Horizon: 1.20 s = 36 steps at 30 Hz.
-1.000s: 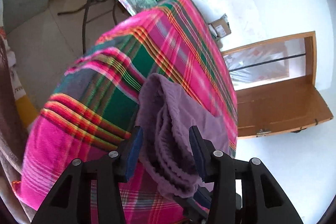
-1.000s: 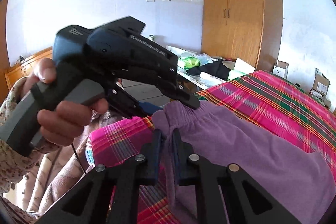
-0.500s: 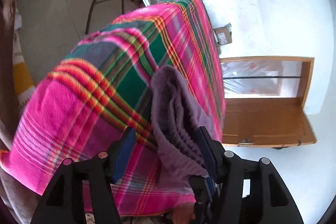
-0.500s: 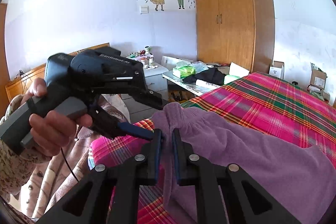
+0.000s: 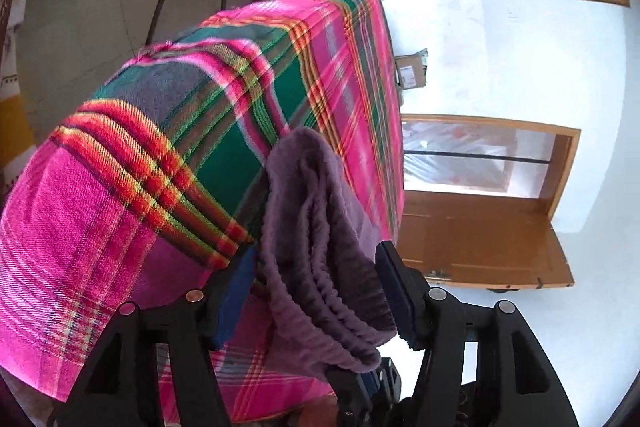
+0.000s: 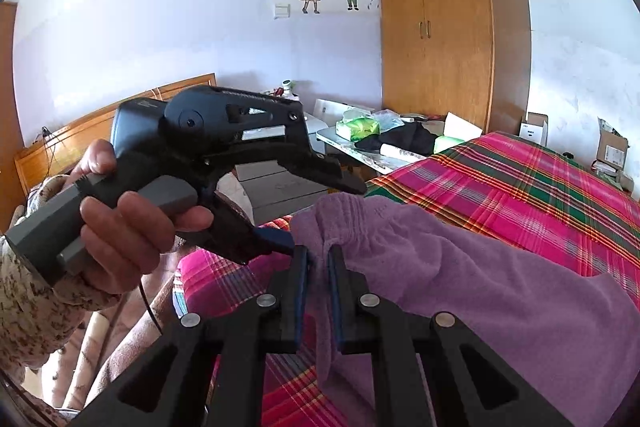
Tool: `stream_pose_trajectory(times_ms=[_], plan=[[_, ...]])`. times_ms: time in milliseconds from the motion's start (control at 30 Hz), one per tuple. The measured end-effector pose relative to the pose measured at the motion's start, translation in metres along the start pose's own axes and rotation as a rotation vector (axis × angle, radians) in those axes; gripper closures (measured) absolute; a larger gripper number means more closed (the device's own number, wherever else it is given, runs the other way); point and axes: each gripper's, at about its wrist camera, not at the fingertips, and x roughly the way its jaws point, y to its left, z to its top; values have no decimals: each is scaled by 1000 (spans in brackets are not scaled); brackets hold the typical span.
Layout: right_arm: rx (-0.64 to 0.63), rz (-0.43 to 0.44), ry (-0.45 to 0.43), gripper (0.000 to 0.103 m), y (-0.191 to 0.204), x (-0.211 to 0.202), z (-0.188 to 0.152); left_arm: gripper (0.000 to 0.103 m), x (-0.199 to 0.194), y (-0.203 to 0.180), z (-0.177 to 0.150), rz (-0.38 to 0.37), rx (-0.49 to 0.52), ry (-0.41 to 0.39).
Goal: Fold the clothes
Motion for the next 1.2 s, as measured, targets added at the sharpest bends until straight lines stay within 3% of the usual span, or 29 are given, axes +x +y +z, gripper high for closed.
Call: stream_pose_trajectory(times_ms=[100,600,667,767,833,1200], plan=[[-2,8,7,92,1,1,-1,39,5,4,1,-21,-13,11],[-30,13,29,92,5,8,-2,42,41,-12,25,31,57,100],[-27,13,32,92,4,8,-1,45,45,-12,27,37,63,109],[-23,16,43,92,3,12,0,59,49,-13,29,57,72,117],[-22,18,54,92,3,15,0,83,51,-14,30,74,95,119],[-47,19,138,94,12,49,4,85,40,-15,41,138,182,100]])
